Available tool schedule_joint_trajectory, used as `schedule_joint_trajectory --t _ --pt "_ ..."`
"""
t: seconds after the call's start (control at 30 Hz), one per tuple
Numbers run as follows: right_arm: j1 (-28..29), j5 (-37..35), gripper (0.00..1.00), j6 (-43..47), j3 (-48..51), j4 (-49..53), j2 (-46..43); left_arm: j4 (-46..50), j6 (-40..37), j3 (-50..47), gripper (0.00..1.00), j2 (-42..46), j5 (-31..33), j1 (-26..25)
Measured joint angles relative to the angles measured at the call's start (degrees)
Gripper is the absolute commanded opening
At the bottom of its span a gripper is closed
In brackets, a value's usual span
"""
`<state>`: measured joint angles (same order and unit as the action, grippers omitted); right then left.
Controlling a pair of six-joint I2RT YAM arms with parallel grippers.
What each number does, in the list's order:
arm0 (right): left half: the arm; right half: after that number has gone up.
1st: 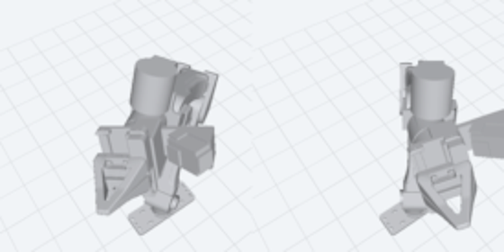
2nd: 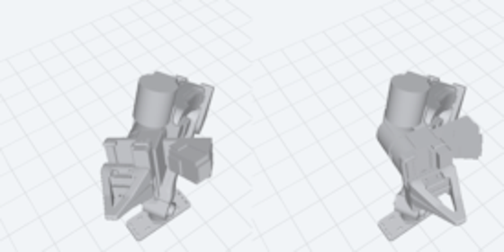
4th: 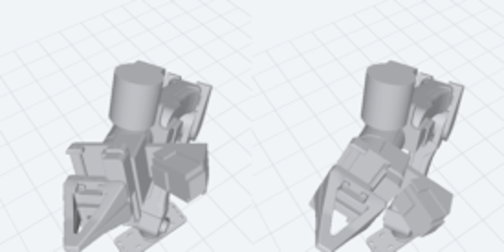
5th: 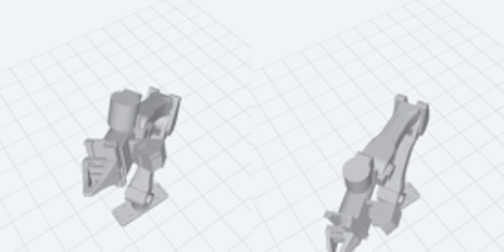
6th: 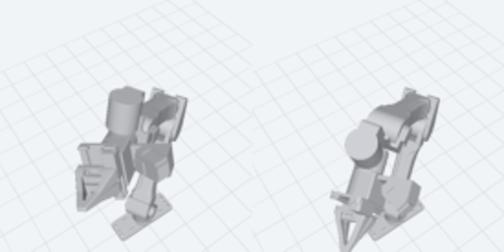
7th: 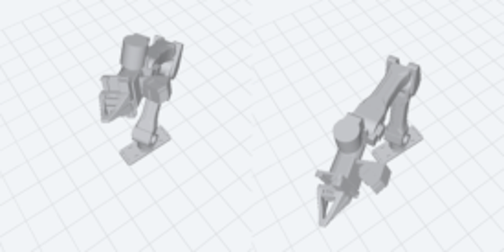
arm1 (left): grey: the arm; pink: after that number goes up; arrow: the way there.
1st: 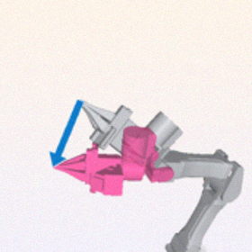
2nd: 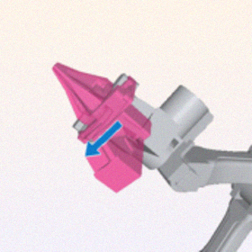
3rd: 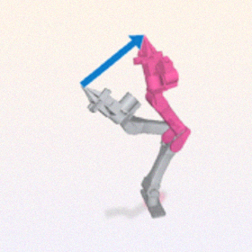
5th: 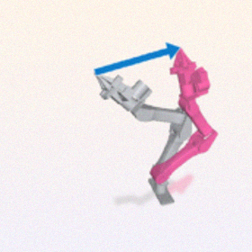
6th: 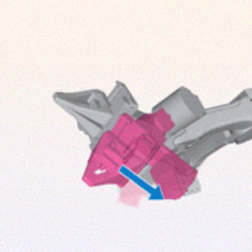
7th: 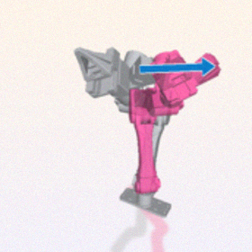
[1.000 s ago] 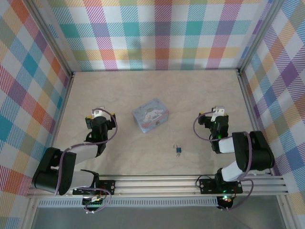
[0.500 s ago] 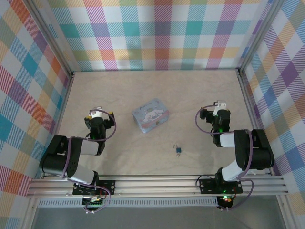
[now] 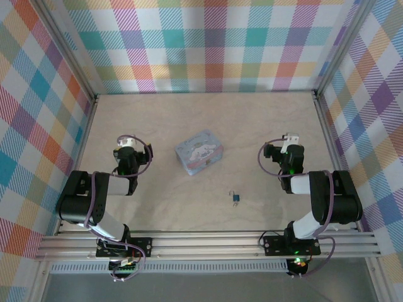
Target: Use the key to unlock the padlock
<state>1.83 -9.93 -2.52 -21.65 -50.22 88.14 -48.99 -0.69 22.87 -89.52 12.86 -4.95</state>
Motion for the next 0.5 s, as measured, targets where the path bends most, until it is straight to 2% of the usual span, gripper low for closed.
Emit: schedule_joint_trajectory --t 0.5 --pt "0.00 0.22 1.00 0.02 0.00 0.37 0.00 1.09 0.00 0.00 1.00 0.00 -0.42 0.00"
